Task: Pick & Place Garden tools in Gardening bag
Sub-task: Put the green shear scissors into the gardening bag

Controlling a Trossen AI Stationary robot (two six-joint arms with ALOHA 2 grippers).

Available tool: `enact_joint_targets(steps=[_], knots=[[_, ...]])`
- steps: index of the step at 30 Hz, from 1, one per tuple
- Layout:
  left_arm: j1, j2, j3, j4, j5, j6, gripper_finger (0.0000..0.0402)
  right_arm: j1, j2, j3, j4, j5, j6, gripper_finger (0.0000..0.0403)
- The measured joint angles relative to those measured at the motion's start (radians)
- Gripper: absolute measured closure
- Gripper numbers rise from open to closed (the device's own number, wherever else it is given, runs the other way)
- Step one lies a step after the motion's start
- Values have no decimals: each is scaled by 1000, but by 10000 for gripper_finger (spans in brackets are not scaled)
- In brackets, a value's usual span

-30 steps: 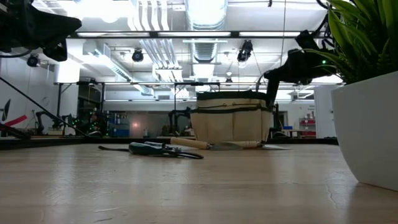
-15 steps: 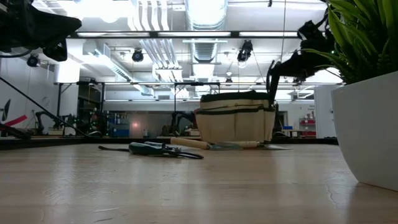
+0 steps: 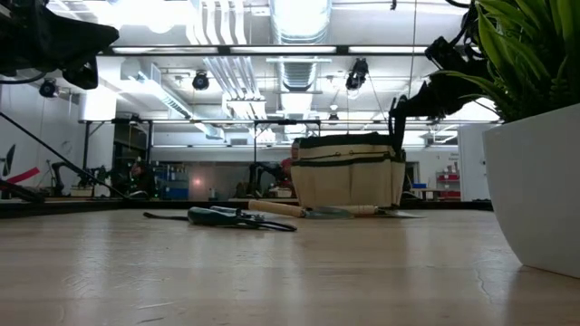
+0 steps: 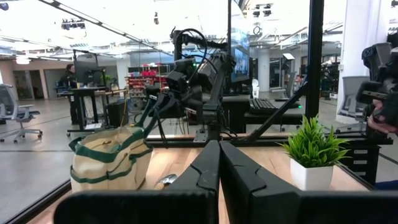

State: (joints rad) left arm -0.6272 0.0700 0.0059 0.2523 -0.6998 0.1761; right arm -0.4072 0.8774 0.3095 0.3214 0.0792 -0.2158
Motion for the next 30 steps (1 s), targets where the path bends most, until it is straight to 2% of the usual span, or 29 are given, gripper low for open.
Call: enact_joint_targets(steps=[10, 15, 21, 25, 30], knots=[[0, 0, 0, 0, 0, 0, 388, -77, 115, 24, 10, 25, 85, 360], [0, 0, 0, 0, 0, 0, 388, -100, 160, 39, 7, -32, 143, 356], [0, 0, 0, 0, 0, 0, 388, -101, 178, 50, 1, 160, 183, 330], [0, 0, 0, 0, 0, 0, 388, -100, 141, 73, -43, 161, 202, 304], [0, 0, 0, 0, 0, 0, 388, -100, 85, 126, -194, 158, 210, 269]])
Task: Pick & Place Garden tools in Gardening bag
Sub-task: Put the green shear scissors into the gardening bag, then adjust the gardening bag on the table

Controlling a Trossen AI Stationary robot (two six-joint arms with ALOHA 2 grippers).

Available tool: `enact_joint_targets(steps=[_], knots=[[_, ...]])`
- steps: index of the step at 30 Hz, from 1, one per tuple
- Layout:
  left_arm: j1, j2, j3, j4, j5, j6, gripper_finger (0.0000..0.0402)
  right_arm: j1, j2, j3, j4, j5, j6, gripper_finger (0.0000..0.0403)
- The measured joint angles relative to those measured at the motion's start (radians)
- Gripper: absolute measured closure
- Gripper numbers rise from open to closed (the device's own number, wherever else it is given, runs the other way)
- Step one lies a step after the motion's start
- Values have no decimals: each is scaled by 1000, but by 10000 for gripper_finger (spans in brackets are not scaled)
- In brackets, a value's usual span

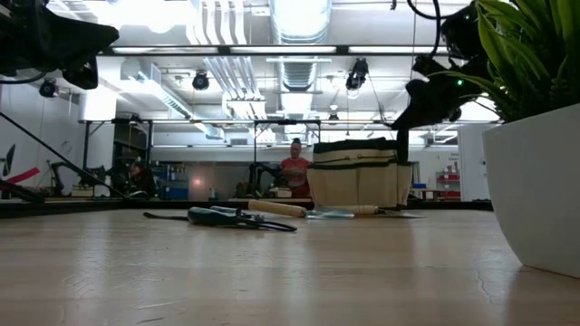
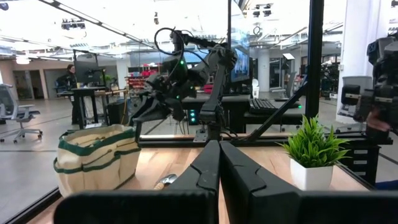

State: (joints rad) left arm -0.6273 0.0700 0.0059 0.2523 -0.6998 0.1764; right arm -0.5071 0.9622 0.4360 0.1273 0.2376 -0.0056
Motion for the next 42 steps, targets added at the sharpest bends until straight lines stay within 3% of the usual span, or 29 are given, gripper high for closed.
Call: enact_joint_targets(steps=[3, 7, 10, 16, 24, 32, 42], knots=[[0, 0, 0, 0, 0, 0, 388, 0, -35, 39, -78, -27, -1, 250], [0, 0, 0, 0, 0, 0, 388, 1, -71, 72, -93, -166, -1, 234], [0, 0, 0, 0, 0, 0, 388, 7, -69, 101, -101, -209, 3, 230], [0, 0, 0, 0, 0, 0, 388, 35, 16, 151, -116, -213, 3, 241], [0, 0, 0, 0, 0, 0, 388, 38, 240, 289, -145, -209, -29, 246], [0, 0, 0, 0, 0, 0, 388, 25, 425, 482, -325, -106, -135, 229], [0, 0, 0, 0, 0, 0, 388, -14, 584, 645, -489, -105, -176, 243]])
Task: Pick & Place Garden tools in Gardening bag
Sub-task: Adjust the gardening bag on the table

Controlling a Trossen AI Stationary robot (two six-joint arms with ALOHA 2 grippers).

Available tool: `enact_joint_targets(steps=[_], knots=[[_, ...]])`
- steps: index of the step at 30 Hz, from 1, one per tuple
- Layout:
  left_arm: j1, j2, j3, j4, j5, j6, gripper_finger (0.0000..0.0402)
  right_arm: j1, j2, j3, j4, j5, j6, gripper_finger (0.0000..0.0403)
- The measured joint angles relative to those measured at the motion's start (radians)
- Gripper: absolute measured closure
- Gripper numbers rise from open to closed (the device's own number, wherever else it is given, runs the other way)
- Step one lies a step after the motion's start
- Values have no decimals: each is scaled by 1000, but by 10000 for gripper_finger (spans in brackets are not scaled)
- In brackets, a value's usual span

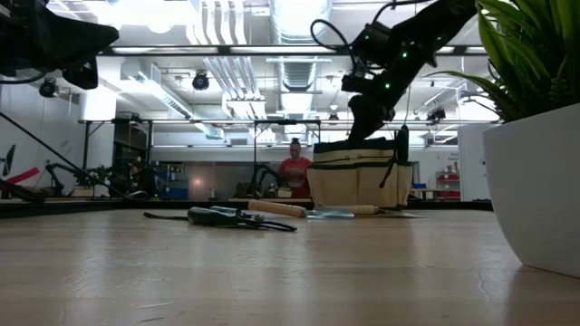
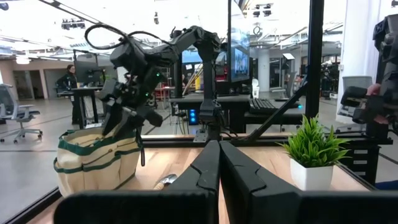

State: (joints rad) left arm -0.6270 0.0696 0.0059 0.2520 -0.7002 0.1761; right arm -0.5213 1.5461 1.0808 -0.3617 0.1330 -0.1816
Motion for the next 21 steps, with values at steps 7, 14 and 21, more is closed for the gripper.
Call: enact_joint_targets(steps=[7, 14, 21], knots=[[0, 0, 0, 0, 0, 0, 388, 4, 67, 61, -82, -14, -49, 320], [0, 0, 0, 0, 0, 0, 388, 12, 79, 69, -104, -37, -97, 390], [0, 0, 0, 0, 0, 0, 388, 46, 1, 45, -125, -65, -164, 394]])
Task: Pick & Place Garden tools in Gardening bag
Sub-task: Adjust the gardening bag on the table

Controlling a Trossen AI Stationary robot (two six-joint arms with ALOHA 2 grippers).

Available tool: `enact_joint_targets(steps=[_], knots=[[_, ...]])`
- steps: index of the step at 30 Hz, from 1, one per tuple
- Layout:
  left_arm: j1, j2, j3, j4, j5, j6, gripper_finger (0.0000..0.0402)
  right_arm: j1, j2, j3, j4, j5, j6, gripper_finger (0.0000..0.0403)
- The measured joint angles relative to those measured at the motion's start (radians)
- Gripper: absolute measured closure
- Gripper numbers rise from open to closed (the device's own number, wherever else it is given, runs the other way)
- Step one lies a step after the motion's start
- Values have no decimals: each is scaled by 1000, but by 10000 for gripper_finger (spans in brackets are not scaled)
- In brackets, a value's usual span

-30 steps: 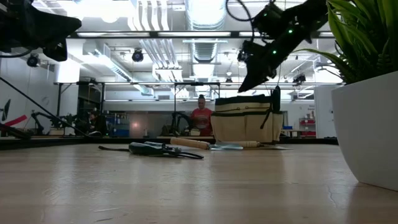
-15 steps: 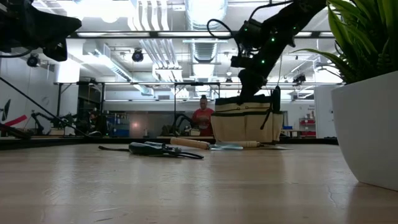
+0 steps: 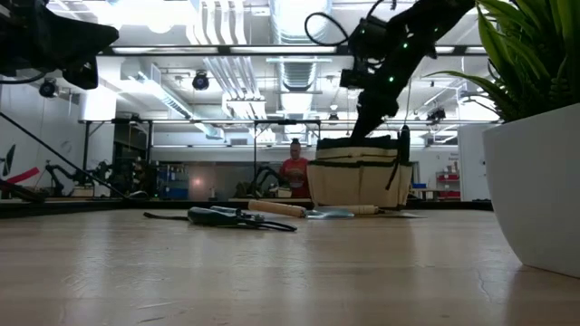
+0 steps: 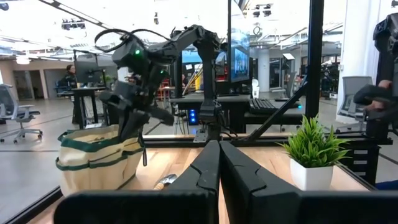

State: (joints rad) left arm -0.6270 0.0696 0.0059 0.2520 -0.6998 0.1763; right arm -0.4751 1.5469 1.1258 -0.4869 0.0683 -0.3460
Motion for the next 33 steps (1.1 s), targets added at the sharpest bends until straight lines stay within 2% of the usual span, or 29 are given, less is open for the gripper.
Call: enact_joint_targets(steps=[4, 9, 21, 25, 33], knots=[[0, 0, 0, 0, 0, 0, 388, 19, -51, -4, -48, -10, -45, 394], [0, 0, 0, 0, 0, 0, 388, 27, -102, -26, -86, -91, -50, 394], [0, 0, 0, 0, 0, 0, 388, 41, -129, -55, -41, -87, -24, 392], [0, 0, 0, 0, 0, 0, 388, 41, -117, -56, -20, -34, -44, 370], [0, 0, 0, 0, 0, 0, 388, 38, -77, -56, 9, 52, -52, 288]])
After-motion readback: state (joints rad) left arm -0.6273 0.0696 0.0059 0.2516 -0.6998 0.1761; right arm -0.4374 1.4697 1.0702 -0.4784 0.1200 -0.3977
